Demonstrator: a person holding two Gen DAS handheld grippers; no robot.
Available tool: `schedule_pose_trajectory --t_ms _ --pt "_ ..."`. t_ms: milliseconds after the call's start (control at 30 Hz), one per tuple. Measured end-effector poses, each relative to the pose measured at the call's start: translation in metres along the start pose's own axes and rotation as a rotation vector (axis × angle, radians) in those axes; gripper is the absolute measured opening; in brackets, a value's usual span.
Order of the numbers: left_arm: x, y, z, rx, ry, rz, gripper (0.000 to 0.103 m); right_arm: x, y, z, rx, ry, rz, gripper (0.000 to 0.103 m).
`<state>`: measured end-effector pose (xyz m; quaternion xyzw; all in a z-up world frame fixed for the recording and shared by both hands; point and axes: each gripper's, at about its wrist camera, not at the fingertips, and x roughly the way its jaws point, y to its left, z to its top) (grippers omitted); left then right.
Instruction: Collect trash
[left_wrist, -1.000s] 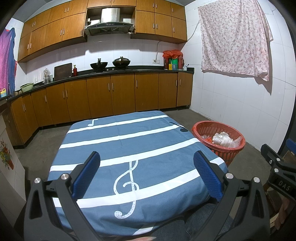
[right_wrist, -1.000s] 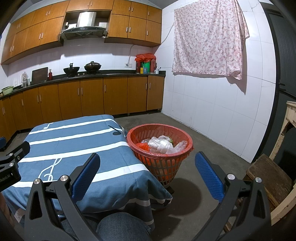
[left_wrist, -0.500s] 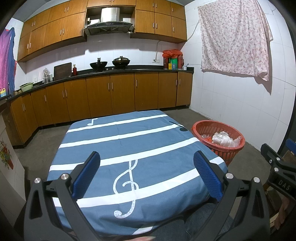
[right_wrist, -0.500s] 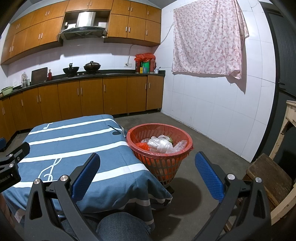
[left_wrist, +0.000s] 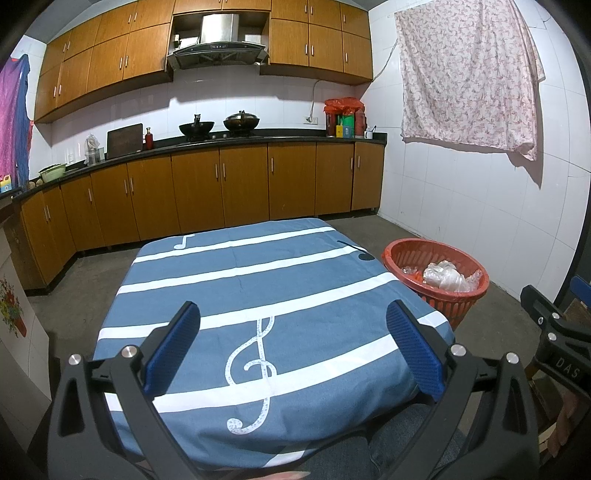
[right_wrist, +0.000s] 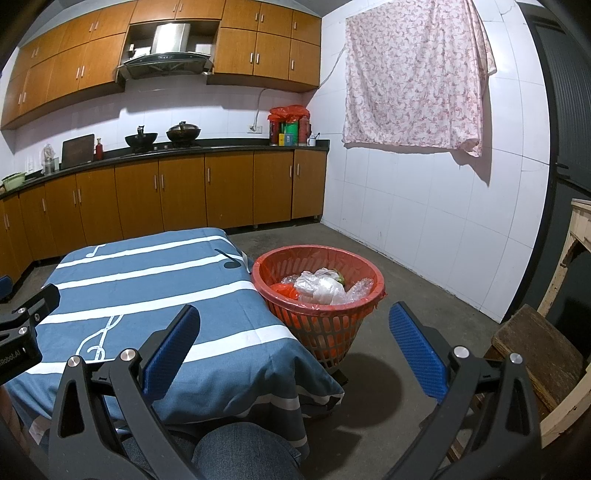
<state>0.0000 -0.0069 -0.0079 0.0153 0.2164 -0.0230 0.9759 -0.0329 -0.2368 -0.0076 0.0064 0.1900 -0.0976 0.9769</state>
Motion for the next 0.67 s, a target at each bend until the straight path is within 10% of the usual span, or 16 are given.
schedule_pose_trajectory --t_ms 667 --pt "-0.002 -0.007 -0.011 -0.008 0.008 0.005 0.099 0.000 -0.001 0.001 0.000 0.001 0.001 0.101"
